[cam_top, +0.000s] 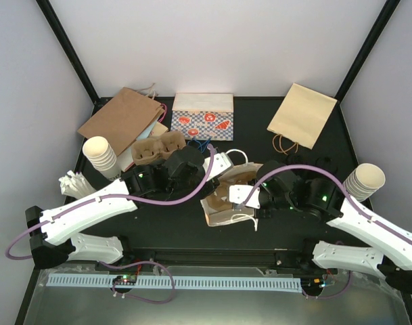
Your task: Pack the takeout coffee
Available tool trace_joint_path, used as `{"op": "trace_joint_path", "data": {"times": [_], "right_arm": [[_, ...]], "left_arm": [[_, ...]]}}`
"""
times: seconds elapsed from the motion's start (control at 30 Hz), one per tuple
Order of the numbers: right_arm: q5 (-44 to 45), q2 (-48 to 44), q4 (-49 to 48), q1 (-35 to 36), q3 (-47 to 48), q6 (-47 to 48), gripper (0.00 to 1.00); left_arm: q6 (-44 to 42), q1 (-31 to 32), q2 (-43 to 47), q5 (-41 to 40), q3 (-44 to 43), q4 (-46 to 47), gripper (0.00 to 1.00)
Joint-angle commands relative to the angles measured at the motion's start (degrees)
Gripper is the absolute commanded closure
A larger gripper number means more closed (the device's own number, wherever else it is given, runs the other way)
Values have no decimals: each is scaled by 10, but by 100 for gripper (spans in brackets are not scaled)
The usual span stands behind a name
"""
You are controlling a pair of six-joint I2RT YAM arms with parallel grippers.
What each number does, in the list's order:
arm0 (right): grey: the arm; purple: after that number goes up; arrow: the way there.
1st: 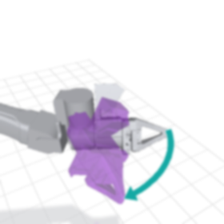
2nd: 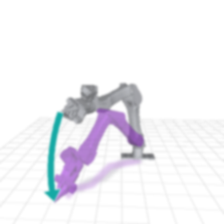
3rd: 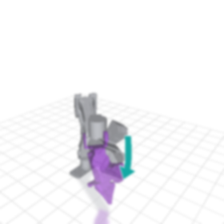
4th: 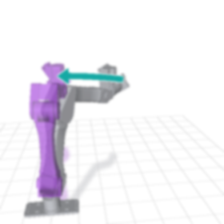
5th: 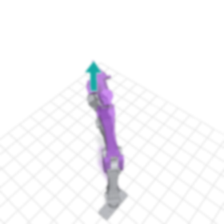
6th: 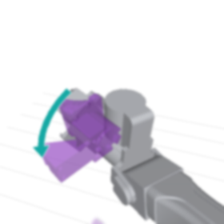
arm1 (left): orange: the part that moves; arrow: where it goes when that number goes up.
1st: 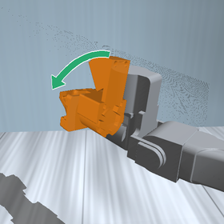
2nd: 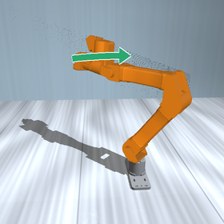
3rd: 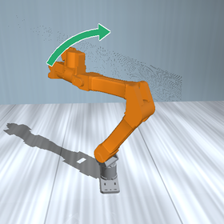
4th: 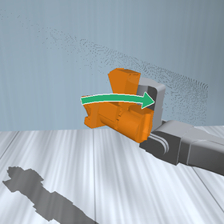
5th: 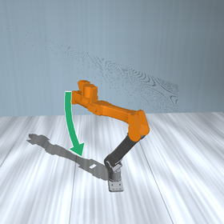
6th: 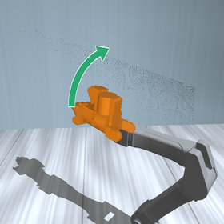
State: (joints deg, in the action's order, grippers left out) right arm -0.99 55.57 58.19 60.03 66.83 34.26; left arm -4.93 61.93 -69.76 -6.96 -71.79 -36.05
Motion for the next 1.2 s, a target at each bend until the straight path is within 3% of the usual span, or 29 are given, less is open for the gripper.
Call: {"op": "trace_joint_path", "data": {"times": [0.0,0.77,1.17], "right_arm": [[34,-22,-51,13,-36,40,99],[129,85,-53,29,-66,93,99],[207,118,-133,29,-112,93,99]], "left_arm": [[4,-2,-1,10,-28,6,99],[1,-2,3,44,-32,11,98],[-17,-2,9,67,-31,-2,98]]}}
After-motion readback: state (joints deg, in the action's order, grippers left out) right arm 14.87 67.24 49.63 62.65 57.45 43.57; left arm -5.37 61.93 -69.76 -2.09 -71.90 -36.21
